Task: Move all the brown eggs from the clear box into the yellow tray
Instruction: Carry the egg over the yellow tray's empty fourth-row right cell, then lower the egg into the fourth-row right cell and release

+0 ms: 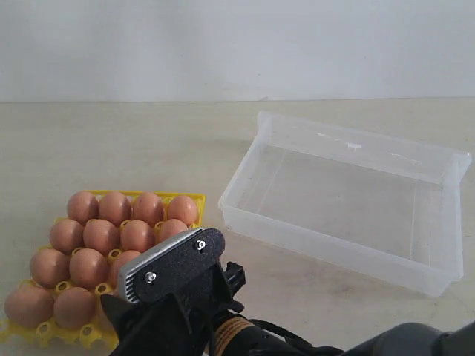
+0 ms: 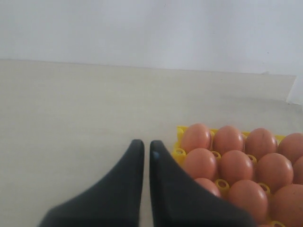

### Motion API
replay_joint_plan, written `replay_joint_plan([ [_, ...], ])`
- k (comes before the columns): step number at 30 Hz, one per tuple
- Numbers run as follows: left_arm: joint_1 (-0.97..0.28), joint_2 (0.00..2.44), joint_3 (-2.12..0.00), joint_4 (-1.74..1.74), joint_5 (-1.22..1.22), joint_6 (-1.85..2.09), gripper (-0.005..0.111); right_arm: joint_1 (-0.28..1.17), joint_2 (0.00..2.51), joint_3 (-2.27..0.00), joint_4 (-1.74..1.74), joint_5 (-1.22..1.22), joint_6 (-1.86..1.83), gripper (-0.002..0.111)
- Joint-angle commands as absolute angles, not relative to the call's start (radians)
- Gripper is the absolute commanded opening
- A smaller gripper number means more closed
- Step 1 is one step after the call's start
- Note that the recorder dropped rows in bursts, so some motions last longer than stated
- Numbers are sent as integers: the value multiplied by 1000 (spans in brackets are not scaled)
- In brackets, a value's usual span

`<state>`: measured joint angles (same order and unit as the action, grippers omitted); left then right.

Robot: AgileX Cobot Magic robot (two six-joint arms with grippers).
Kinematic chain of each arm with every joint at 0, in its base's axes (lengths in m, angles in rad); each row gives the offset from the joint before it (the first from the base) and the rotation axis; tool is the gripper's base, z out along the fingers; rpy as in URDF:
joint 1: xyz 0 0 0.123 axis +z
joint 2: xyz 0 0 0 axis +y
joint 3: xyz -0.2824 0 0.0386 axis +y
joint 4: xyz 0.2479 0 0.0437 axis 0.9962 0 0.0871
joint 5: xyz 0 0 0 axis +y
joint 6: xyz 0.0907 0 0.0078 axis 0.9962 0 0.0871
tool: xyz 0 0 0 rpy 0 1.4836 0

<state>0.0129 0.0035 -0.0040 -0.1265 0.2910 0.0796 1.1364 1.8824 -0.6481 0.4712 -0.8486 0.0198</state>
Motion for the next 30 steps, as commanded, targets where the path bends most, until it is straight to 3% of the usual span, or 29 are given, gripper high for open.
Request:
replay_joint_plan([
  [1, 9, 0, 0, -121, 285, 79, 4, 1137, 1886, -648, 514, -882, -39, 0],
  [13, 9, 0, 0, -121, 285, 79, 4, 1137, 1951, -648, 534, -847, -116, 1],
  [14, 9, 0, 0, -121, 285, 79, 4, 1137, 1951, -648, 534, -847, -119, 4],
  [17, 9, 0, 0, -121, 285, 79, 4, 1137, 1951, -648, 512, -847, -121, 31],
  [20, 9, 0, 0, -121, 285, 79, 4, 1137, 1951, -648, 513, -847, -121, 48],
  [24, 9, 0, 0, -121, 285, 79, 4, 1137, 1951, -648, 513, -849, -121, 58],
  [30, 9, 0, 0, -121, 285, 79, 4, 1137, 1948, -648, 513, -929, -121, 58],
])
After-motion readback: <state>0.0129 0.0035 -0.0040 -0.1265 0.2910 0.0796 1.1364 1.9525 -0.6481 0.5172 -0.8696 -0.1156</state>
